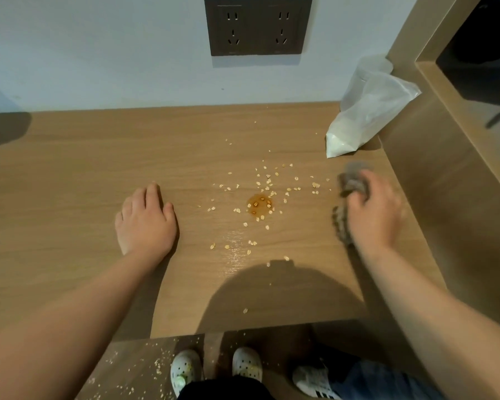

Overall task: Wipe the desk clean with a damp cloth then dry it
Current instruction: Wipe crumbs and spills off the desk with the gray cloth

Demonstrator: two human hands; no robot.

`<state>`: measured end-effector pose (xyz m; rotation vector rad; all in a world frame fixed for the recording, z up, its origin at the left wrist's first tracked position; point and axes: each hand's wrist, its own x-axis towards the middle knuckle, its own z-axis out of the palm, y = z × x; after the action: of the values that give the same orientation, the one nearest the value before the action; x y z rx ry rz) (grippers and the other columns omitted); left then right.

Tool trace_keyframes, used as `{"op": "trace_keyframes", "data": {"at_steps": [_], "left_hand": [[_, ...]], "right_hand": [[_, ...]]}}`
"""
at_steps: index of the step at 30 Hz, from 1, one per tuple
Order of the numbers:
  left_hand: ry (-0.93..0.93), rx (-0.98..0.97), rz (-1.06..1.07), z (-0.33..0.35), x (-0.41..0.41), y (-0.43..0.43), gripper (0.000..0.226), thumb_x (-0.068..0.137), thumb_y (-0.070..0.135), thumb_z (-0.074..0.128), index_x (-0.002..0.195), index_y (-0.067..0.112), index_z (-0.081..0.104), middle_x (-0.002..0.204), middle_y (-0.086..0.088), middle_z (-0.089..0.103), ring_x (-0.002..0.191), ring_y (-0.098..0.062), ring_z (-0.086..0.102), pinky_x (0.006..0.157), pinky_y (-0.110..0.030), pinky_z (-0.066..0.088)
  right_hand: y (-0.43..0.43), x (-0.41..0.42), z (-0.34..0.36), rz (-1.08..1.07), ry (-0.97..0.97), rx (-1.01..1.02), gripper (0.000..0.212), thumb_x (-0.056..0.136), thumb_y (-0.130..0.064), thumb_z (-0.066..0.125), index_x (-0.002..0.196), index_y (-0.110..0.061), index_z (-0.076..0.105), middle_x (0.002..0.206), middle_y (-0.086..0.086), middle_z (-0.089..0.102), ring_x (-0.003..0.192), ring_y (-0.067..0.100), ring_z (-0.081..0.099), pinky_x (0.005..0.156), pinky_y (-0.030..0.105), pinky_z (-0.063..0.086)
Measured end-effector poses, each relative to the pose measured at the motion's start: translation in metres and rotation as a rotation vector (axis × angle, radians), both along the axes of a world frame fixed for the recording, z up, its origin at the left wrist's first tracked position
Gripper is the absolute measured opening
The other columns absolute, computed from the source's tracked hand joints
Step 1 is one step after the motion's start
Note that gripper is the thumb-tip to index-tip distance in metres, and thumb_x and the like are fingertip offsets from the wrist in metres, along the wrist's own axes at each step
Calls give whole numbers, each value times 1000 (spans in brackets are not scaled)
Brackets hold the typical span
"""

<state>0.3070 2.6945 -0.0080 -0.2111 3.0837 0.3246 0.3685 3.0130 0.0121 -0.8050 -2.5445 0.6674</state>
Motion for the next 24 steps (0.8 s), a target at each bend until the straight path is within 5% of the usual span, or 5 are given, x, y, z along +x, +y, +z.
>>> {"op": "trace_keyframes", "data": {"at_steps": [5, 10, 15, 19, 24], "left_hand": [[-16, -33, 21, -14, -7, 4, 55, 97, 37, 18, 149, 19, 14, 157, -1, 10, 144, -22, 0, 115, -44, 4], [-28, -39, 17, -13, -8, 3, 56, 97, 37, 16, 149, 20, 9, 157, 0, 7, 144, -22, -3, 116, -43, 3], [-36, -40, 21, -11, -7, 4, 56, 97, 38, 16, 149, 21, 9, 157, 0, 6, 144, -22, -3, 116, -42, 2], [-51, -43, 22, -10, -7, 4, 56, 97, 38, 14, 150, 21, 5, 157, 1, 3, 144, -21, -6, 116, -43, 0], [-55, -58, 16, -11, -7, 4, 57, 96, 39, 11, 149, 22, 1, 157, 1, 0, 144, -21, -8, 116, -43, 0]], "right_hand": [[23, -37, -11, -117, -364, 48, 50, 93, -21, 40, 142, -23, 31, 154, 4, 19, 139, 28, 15, 112, 44, 10], [-33, -23, -9, 363, -98, -59, 38, 85, -16, 52, 120, -27, 60, 127, -9, 55, 118, 15, 41, 98, 29, 27], [2, -55, 0, -25, -42, -74, 40, 87, -19, 48, 125, -28, 54, 134, -2, 48, 119, 25, 39, 103, 40, 29], [-1, -79, 1, 129, -242, 64, 50, 90, -23, 44, 136, -41, 38, 139, 1, 38, 122, 26, 35, 103, 44, 27], [12, -84, -4, -124, -328, 81, 53, 90, -27, 44, 140, -40, 29, 142, 7, 35, 125, 30, 34, 99, 46, 27]]}}
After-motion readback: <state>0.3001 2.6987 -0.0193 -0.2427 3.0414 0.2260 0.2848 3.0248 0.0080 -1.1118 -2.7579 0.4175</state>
